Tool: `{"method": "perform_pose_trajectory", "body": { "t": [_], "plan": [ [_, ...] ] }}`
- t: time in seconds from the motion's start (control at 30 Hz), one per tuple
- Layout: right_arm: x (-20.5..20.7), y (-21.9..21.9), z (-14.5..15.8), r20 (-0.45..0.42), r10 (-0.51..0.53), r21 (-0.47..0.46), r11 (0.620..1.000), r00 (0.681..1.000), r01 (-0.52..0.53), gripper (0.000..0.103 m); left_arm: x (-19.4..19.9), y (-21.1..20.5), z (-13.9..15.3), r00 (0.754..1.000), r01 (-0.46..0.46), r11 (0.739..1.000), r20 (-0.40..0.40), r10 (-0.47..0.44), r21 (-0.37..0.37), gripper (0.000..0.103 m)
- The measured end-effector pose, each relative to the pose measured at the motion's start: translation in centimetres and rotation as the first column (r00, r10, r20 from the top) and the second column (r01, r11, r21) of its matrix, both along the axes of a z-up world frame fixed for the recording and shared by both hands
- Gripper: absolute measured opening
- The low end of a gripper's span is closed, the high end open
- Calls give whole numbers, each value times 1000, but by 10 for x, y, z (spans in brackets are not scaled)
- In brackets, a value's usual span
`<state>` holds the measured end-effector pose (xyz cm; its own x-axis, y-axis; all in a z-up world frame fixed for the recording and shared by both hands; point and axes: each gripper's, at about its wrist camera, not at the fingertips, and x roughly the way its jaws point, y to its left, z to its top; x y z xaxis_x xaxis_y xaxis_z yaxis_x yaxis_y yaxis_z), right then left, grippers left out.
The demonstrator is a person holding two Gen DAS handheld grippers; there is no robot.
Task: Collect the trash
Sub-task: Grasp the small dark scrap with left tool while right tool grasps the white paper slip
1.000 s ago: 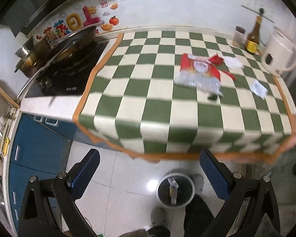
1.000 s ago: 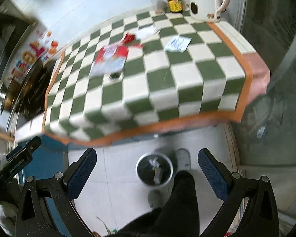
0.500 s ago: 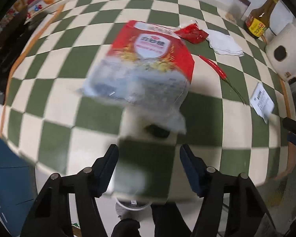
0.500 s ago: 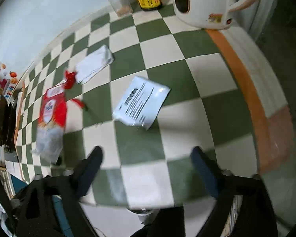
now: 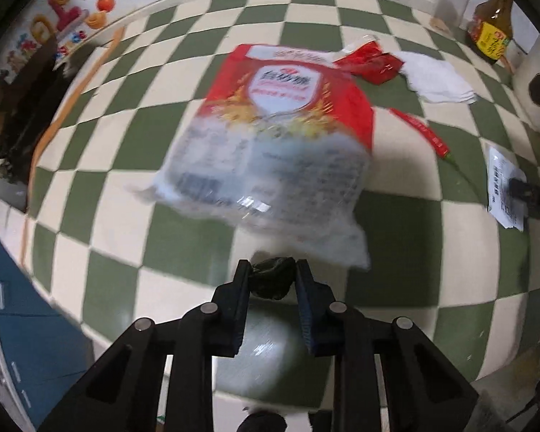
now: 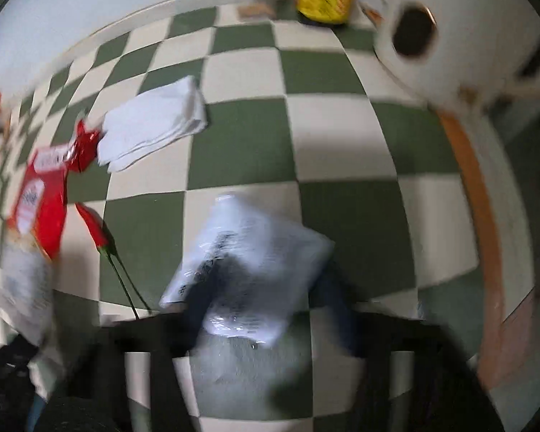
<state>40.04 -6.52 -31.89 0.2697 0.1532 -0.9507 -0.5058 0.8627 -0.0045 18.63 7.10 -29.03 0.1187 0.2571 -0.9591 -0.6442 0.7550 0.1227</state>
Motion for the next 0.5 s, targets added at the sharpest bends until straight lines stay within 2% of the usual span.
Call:
{"method": "perform_pose_trajectory", "body": {
  "t": [0.03,0.17,0.37,0.5],
  "plan": [
    [-1,1,-1,-6,12,10,1000,1000,-12,0,-3,-2,-1,1000,-8,1000,-6,8,-4,21],
    [-10,-4,5,4,34,62,997,999,-34,0,-22,-5,-5,999,-45,998,-28,44,-45,21],
    [-46,-20,39,36,53,128,990,998,-57,0,-45,-9,2,999,-37,999,-15,36,-14,21],
    [-84,-34,67,71,50,152,986,996,-60,0,-66,-16,25,999,-11,999,39,9,40,21]
  ]
}}
